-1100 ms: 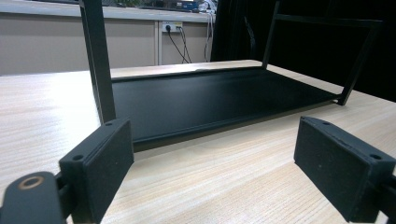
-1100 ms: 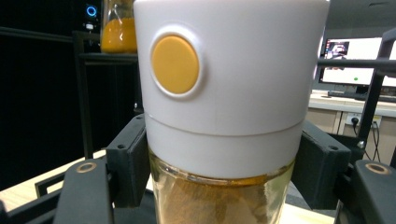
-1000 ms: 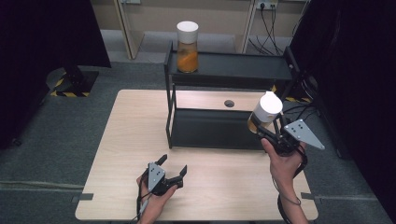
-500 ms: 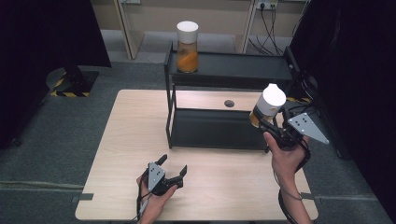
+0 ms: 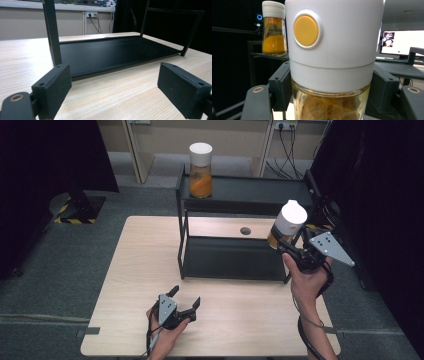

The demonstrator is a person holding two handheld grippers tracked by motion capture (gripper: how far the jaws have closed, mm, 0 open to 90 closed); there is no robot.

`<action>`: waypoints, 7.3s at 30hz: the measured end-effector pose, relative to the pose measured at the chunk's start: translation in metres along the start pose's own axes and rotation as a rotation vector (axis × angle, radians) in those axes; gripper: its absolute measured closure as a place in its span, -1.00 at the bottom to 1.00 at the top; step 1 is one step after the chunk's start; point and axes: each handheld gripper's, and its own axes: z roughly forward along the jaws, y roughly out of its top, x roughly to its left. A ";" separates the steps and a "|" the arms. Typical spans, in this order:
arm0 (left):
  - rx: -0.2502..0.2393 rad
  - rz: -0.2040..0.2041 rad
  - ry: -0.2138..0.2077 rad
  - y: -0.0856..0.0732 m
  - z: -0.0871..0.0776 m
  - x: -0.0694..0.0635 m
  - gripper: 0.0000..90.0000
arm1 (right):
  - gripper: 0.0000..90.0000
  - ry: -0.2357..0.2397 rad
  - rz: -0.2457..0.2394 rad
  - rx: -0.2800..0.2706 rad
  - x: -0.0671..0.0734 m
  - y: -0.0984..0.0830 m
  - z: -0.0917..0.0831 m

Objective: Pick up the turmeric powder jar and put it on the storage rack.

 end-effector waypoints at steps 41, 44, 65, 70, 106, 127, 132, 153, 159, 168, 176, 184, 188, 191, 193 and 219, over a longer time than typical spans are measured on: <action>0.000 0.001 -0.001 0.000 0.000 0.000 -0.74 | -0.31 -0.016 0.006 -0.022 -0.002 0.043 0.033; -0.001 0.001 -0.001 0.000 0.000 0.000 -0.74 | -0.31 -0.021 0.005 -0.022 -0.002 0.046 0.036; -0.001 0.001 -0.003 0.000 0.000 0.001 -0.74 | -0.31 -0.062 0.020 -0.002 -0.008 0.066 0.061; -0.002 0.001 -0.003 0.000 0.000 0.000 -0.74 | -0.31 -0.076 0.017 0.009 -0.010 0.073 0.071; -0.005 0.001 -0.010 -0.001 0.000 0.002 -0.74 | -0.31 -0.163 0.069 0.115 -0.029 0.084 0.142; -0.004 0.001 -0.012 -0.001 0.000 0.002 -0.74 | -0.31 -0.182 0.071 0.125 -0.030 0.073 0.148; -0.006 0.004 -0.011 -0.001 0.000 0.002 -0.74 | -0.31 -0.183 0.059 0.127 -0.029 0.073 0.149; -0.003 0.009 -0.010 -0.001 0.000 0.001 -0.74 | -0.78 -0.161 0.056 0.127 -0.028 0.079 0.137; -0.002 0.010 -0.009 0.000 0.000 0.001 -0.74 | -0.85 -0.139 0.056 0.135 -0.028 0.077 0.130; -0.004 0.014 -0.007 -0.001 0.000 0.000 -0.74 | -0.91 -0.117 0.043 0.131 -0.021 0.073 0.115; -0.002 0.013 -0.006 0.000 0.000 0.000 -0.74 | -0.93 -0.094 0.028 0.131 -0.016 0.069 0.101; -0.002 0.013 -0.006 0.000 0.000 0.000 -0.74 | -0.94 -0.076 0.027 0.147 -0.014 0.061 0.088; -0.003 0.013 -0.005 -0.001 0.000 0.000 -0.74 | -0.94 -0.068 0.022 0.156 -0.013 0.058 0.082; -0.003 0.014 -0.005 -0.001 0.000 0.000 -0.74 | -0.94 -0.059 0.021 0.164 -0.012 0.055 0.077; -0.003 0.015 -0.005 0.000 0.000 0.000 -0.74 | -0.94 -0.051 0.027 0.165 -0.012 0.052 0.073; -0.006 0.015 -0.005 -0.001 0.000 -0.001 -0.74 | -0.94 0.015 0.027 0.265 -0.005 -0.005 0.033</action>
